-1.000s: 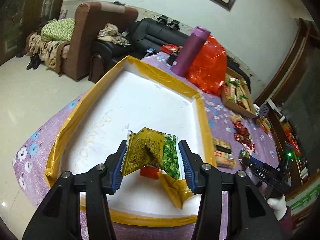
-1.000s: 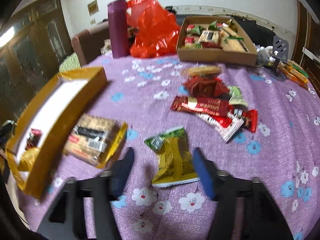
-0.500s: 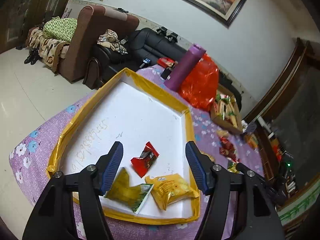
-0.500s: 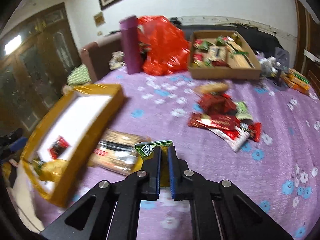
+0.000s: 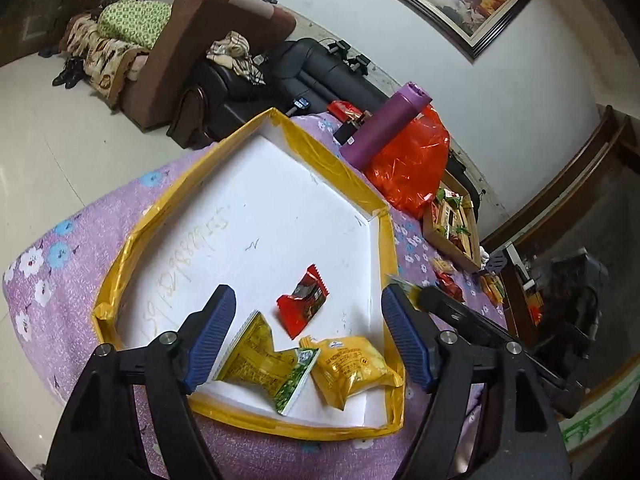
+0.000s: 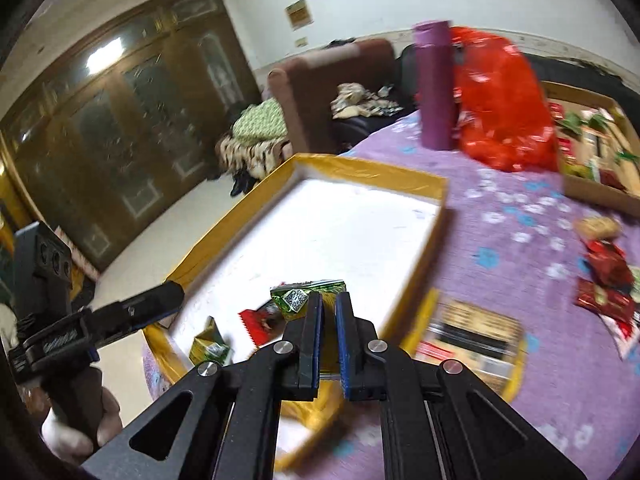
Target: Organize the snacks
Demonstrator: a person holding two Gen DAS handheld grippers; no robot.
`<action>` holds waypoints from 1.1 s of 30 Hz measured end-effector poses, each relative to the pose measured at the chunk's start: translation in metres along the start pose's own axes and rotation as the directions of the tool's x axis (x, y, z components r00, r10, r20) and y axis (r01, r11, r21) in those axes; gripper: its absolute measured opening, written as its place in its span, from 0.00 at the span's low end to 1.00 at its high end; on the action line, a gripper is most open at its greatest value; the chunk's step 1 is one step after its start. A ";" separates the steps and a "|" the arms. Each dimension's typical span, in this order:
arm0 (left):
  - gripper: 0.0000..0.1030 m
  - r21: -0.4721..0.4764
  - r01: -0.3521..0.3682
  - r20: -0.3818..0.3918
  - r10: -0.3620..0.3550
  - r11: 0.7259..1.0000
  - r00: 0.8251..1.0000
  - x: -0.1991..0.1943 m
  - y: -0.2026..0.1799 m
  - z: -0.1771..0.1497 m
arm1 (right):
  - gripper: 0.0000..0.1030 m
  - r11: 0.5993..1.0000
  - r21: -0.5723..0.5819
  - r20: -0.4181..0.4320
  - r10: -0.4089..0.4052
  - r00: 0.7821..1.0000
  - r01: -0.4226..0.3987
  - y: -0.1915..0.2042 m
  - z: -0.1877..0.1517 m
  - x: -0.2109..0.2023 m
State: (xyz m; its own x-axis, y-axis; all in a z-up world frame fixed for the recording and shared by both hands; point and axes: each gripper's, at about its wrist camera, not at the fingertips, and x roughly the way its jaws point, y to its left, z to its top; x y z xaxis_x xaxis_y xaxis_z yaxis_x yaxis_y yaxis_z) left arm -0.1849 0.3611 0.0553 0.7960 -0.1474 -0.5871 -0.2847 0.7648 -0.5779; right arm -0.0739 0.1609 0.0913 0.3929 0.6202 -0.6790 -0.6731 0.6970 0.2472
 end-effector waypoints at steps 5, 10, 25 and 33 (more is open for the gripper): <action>0.73 0.004 -0.015 -0.005 0.015 1.000 1.000 0.000 0.001 -0.001 | 0.11 0.997 -0.059 -0.005 -0.043 0.999 0.042 0.020 0.009 0.029; 0.73 0.002 0.004 -0.015 -0.004 1.000 1.000 -0.001 0.000 -0.001 | 0.24 1.000 0.024 0.048 -0.009 0.999 0.008 0.003 0.023 0.014; 0.73 0.057 0.061 -0.087 -0.056 0.997 0.995 0.012 -0.039 -0.018 | 0.42 0.955 0.251 -0.024 -0.156 0.987 0.157 -0.119 -0.021 -0.011; 0.73 0.103 0.063 -0.119 -0.051 0.993 0.992 0.015 -0.059 -0.027 | 0.64 0.939 -0.029 -0.114 -0.343 0.933 0.341 -0.072 -0.002 0.047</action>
State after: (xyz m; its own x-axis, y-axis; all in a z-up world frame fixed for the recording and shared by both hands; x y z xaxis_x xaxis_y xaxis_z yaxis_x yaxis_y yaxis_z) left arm -0.1707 0.2968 0.0649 0.7401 -0.2597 -0.6203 -0.1772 0.8145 -0.5524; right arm -0.0081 0.1394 0.0404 0.5258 0.2988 -0.7964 -0.5166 0.8560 -0.0199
